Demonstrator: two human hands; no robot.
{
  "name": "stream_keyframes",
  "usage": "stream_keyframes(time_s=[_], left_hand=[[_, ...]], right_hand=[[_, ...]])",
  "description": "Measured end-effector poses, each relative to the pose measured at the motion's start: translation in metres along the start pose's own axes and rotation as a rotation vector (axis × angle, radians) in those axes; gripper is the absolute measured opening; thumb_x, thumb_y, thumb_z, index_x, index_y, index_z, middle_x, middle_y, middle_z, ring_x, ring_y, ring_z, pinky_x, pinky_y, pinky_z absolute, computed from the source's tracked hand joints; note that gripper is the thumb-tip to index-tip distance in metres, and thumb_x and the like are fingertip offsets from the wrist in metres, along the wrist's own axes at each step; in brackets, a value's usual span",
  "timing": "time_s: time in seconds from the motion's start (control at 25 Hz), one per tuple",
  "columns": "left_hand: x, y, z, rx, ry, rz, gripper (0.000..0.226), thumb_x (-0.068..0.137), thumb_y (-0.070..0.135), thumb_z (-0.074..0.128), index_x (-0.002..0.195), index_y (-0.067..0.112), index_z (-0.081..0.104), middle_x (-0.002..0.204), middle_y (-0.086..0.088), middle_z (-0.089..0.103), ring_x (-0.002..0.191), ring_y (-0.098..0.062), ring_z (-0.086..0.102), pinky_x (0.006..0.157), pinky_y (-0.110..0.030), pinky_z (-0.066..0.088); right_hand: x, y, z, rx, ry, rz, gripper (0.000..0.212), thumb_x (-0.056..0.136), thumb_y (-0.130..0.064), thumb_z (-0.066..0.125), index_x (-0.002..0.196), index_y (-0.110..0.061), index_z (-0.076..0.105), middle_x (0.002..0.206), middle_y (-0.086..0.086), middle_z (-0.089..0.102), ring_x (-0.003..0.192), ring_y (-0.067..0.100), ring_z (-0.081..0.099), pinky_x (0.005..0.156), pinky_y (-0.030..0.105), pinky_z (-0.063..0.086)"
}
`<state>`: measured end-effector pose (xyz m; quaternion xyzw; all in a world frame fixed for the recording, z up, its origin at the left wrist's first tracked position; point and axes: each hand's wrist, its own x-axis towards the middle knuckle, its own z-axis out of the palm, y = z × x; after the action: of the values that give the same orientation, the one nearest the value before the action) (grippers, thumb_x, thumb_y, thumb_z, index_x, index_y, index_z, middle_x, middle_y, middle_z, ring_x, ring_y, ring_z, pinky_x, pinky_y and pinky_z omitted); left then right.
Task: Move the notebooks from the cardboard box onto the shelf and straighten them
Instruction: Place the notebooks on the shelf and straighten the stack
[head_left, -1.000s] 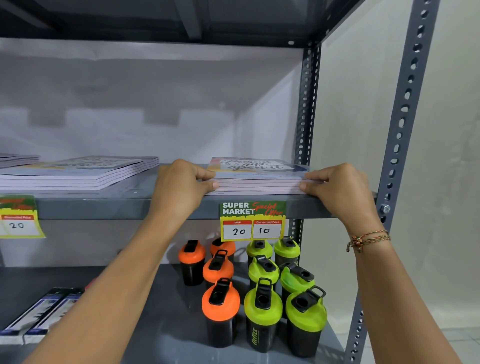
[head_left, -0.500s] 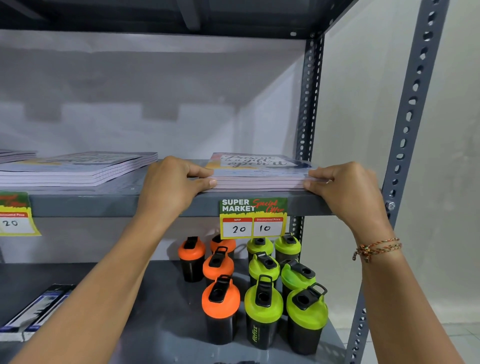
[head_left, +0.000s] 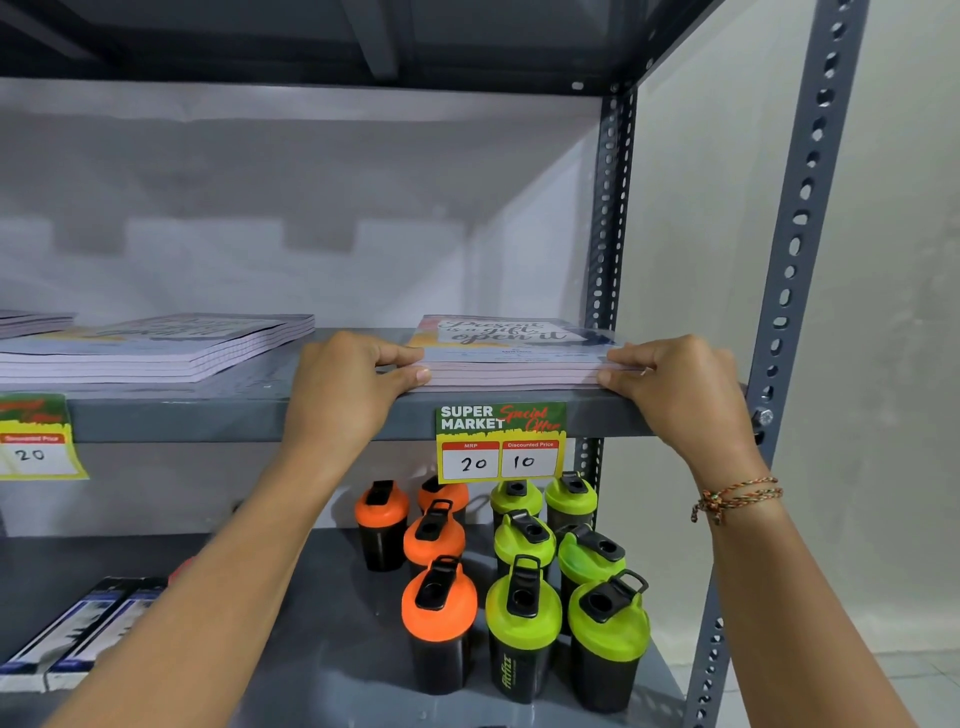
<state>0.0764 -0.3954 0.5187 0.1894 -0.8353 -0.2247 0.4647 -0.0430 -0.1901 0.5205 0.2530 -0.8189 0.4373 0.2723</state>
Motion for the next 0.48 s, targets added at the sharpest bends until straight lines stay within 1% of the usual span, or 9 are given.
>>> stream_keyframes(time_s=[0.08, 0.2, 0.28, 0.4, 0.48], left_hand=[[-0.0031, 0.0014, 0.001, -0.018, 0.029, -0.01, 0.029, 0.083, 0.025, 0.07, 0.11, 0.014, 0.071, 0.115, -0.008, 0.072, 0.112, -0.017, 0.061, 0.08, -0.014, 0.034], [-0.0073, 0.0035, 0.0019, -0.025, 0.055, -0.008, 0.029, 0.083, 0.023, 0.07, 0.111, 0.012, 0.07, 0.116, -0.009, 0.071, 0.112, -0.017, 0.062, 0.075, -0.009, 0.033], [-0.0078, 0.0037, 0.0022, -0.024, 0.056, -0.002, 0.03, 0.084, 0.023, 0.069, 0.111, 0.012, 0.07, 0.116, -0.009, 0.071, 0.112, -0.017, 0.062, 0.075, -0.007, 0.032], [-0.0088, 0.0038, 0.0024, -0.014, 0.05, -0.002, 0.03, 0.084, 0.023, 0.069, 0.112, 0.012, 0.07, 0.116, -0.009, 0.071, 0.112, -0.017, 0.061, 0.074, -0.005, 0.029], [-0.0092, 0.0034, 0.0017, -0.004, 0.044, 0.003, 0.03, 0.085, 0.023, 0.068, 0.113, 0.013, 0.069, 0.117, -0.009, 0.07, 0.113, -0.017, 0.061, 0.079, -0.008, 0.033]], right_hand=[[-0.0005, -0.0001, 0.0004, 0.006, 0.004, 0.007, 0.031, 0.081, -0.021, 0.069, 0.109, -0.009, 0.068, 0.117, 0.01, 0.069, 0.112, 0.022, 0.059, 0.078, 0.008, 0.032], [-0.0007, 0.0, 0.0013, -0.009, 0.004, -0.007, 0.03, 0.082, -0.021, 0.069, 0.109, -0.009, 0.068, 0.116, 0.011, 0.07, 0.111, 0.024, 0.06, 0.086, 0.016, 0.037], [-0.0011, -0.0001, 0.0017, -0.002, 0.006, -0.018, 0.03, 0.081, -0.021, 0.069, 0.109, -0.008, 0.068, 0.115, 0.014, 0.07, 0.111, 0.026, 0.061, 0.089, 0.018, 0.039], [-0.002, 0.0006, 0.0028, 0.0, 0.006, -0.007, 0.03, 0.082, -0.02, 0.069, 0.109, -0.007, 0.068, 0.115, 0.015, 0.07, 0.11, 0.026, 0.061, 0.088, 0.016, 0.038], [-0.0021, 0.0013, 0.0023, -0.005, 0.0, -0.007, 0.03, 0.082, -0.02, 0.068, 0.11, -0.007, 0.068, 0.114, 0.015, 0.07, 0.108, 0.026, 0.062, 0.086, 0.016, 0.037]])
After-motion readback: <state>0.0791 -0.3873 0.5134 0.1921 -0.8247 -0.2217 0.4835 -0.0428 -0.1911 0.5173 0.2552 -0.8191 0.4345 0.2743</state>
